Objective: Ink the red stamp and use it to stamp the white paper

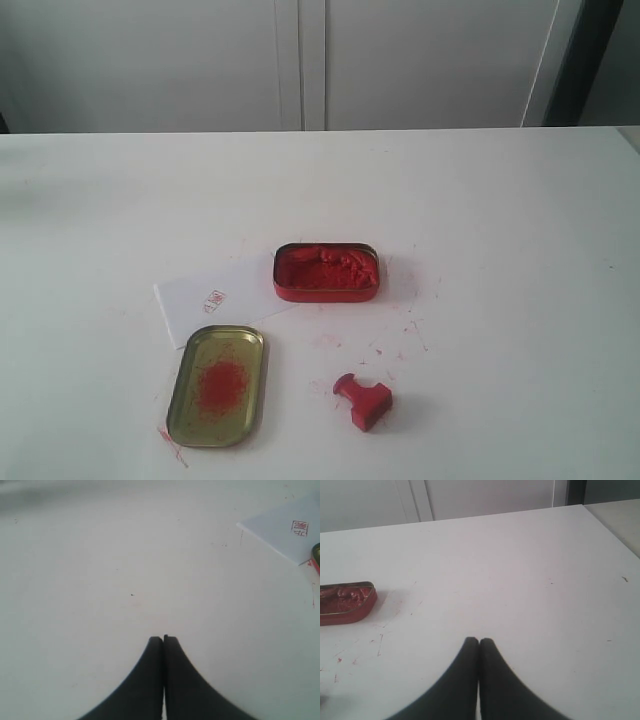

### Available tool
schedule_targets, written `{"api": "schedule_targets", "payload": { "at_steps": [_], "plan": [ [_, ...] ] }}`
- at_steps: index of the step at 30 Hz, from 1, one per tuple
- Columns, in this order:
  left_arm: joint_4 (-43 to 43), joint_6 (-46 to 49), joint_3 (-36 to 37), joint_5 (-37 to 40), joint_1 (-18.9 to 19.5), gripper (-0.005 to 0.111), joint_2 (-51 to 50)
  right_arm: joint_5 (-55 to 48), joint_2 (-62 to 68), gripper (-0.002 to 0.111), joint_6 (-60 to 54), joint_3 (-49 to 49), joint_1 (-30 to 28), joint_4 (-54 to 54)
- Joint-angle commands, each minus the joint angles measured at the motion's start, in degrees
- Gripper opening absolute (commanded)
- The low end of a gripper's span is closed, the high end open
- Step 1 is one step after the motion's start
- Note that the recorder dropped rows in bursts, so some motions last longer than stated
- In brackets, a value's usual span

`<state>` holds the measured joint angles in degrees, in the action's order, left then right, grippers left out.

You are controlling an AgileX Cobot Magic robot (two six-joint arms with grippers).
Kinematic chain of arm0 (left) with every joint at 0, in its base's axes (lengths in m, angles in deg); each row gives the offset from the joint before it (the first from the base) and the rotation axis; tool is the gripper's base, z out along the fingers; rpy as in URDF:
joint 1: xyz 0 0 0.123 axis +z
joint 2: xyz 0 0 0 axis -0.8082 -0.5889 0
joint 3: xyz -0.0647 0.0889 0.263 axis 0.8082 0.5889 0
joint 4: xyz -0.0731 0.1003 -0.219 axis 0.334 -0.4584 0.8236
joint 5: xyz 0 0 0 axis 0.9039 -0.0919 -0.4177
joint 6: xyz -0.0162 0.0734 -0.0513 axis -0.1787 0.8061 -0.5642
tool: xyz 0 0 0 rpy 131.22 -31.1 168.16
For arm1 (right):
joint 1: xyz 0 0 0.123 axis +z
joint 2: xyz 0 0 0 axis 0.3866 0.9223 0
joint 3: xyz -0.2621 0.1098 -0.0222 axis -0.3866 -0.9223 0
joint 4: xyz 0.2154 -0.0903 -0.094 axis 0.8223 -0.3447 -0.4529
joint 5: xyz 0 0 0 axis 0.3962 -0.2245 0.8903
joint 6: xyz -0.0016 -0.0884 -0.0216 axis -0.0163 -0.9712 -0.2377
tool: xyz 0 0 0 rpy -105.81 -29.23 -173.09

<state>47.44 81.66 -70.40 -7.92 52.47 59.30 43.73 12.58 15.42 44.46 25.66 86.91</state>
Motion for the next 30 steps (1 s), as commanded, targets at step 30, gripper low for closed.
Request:
{"api": "schedule_targets", "payload": {
  "at_steps": [30],
  "plan": [
    [0.36, 0.00, 0.38, 0.22, 0.12, 0.000, 0.22, 0.82, -0.32, 0.000, 1.13, -0.28, -0.03, 0.00]
  ]
}}
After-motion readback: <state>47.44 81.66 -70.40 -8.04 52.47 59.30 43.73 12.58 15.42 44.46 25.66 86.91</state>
